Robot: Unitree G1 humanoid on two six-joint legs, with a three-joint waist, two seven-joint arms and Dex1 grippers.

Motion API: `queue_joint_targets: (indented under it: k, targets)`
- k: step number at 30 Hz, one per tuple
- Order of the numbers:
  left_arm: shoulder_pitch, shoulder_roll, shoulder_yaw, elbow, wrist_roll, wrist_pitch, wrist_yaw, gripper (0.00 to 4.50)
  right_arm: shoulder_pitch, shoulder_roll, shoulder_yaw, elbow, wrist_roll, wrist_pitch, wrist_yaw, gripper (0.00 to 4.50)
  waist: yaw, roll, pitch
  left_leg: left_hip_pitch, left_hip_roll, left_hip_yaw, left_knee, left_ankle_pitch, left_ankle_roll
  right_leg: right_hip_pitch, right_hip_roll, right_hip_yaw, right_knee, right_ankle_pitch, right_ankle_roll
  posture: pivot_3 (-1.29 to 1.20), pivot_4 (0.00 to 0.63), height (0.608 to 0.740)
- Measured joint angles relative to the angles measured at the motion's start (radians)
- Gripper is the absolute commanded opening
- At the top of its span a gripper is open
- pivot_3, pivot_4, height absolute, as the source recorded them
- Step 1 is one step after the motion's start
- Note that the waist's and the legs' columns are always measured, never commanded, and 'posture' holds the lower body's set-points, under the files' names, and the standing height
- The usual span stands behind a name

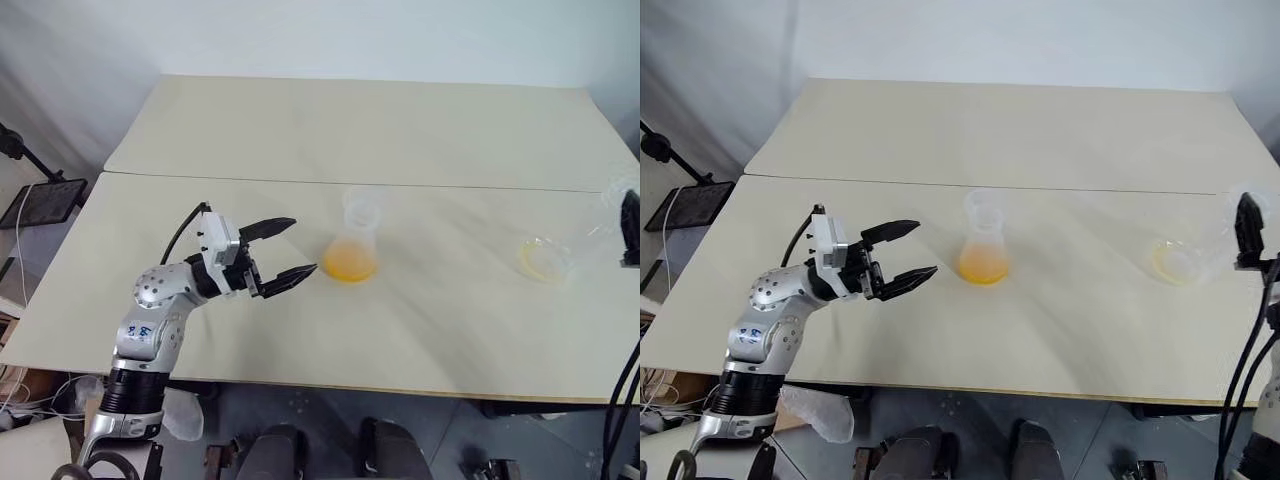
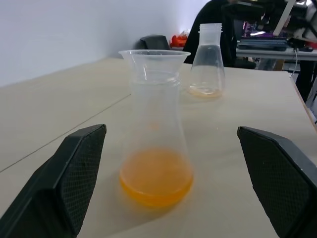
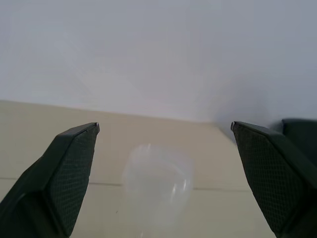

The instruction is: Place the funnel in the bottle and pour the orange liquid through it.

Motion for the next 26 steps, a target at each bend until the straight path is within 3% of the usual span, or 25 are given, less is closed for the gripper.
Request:
queue_joint_targets:
  k: [6,13,19,26]
  targets:
    - [0.005,0.082,0.021,0.001,-0.030,0.080,-0.057,4.50,0.075,-0.105,0.053,-0.235,0.127,0.051,0.162,4.48,-0.001,0.000,0.000,0.000,0.002,-0.001,0.000,0.000,0.000,0.001,0.001,0.000,0.000,0.000,0.000,0.00,0.150,0.740]
    - [0.042,0.143,0.103,0.038,-0.061,0.110,-0.102,4.50,0.283,-0.129,0.194,-0.390,0.209,0.130,0.370,4.48,0.002,-0.001,0.000,0.000,0.000,-0.002,0.000,-0.001,0.001,0.001,-0.001,0.001,-0.002,0.000,0.000,0.00,0.150,0.740]
    - [0.133,0.156,0.134,0.046,-0.050,0.069,-0.128,4.50,0.372,-0.126,0.257,-0.319,0.137,0.010,0.580,4.48,0.002,-0.002,0.000,0.000,0.000,-0.002,0.000,-0.001,0.001,0.001,-0.001,0.001,-0.003,0.000,0.000,0.00,0.150,0.740]
    - [0.173,0.171,0.143,0.050,-0.006,-0.001,-0.122,4.50,0.303,-0.127,0.269,-0.147,0.116,-0.073,0.684,4.48,0.002,-0.002,0.000,0.001,0.000,-0.002,0.000,-0.001,0.001,0.002,-0.003,0.001,-0.002,0.000,0.000,0.00,0.150,0.740]
